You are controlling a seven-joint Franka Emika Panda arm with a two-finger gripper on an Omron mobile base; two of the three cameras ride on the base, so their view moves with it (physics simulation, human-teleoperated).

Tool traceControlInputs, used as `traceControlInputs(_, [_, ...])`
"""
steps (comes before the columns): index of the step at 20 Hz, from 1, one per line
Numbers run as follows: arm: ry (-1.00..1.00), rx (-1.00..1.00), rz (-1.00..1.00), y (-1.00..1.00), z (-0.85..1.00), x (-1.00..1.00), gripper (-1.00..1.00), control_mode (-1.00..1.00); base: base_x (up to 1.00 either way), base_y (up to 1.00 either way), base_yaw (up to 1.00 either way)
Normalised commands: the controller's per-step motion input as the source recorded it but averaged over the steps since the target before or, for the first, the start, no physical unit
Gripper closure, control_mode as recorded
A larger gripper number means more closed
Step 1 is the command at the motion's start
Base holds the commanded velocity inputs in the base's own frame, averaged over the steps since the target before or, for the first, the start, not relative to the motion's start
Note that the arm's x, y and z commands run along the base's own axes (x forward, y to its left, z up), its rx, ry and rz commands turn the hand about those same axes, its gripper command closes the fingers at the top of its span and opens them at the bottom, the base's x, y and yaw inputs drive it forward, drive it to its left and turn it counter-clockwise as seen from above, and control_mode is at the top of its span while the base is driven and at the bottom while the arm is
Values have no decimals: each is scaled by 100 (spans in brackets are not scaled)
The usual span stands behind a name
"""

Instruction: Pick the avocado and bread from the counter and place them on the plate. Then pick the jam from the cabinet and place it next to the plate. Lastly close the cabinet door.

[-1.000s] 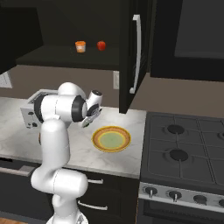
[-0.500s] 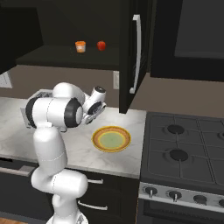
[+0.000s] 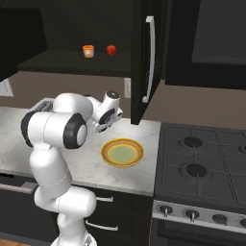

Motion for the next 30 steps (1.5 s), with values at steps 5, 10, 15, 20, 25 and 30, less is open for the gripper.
traceControlInputs(5, [7, 0, -22, -13, 34, -16, 100, -100, 0, 0, 0])
traceControlInputs(10, [9, -3, -22, -17, -1, -16, 100, -100, 0, 0, 0])
traceControlInputs(15, [2, -7, -22, -29, -2, -22, 100, -100, 0, 0, 0])
traceControlInputs(20, [1, -7, -20, -23, -2, -13, 100, -100, 0, 0, 0])
traceControlInputs(25, [2, -4, -18, -13, -11, -13, 100, -100, 0, 0, 0])
traceControlInputs(30, [13, -1, -17, -6, -13, -2, 100, -100, 0, 0, 0])
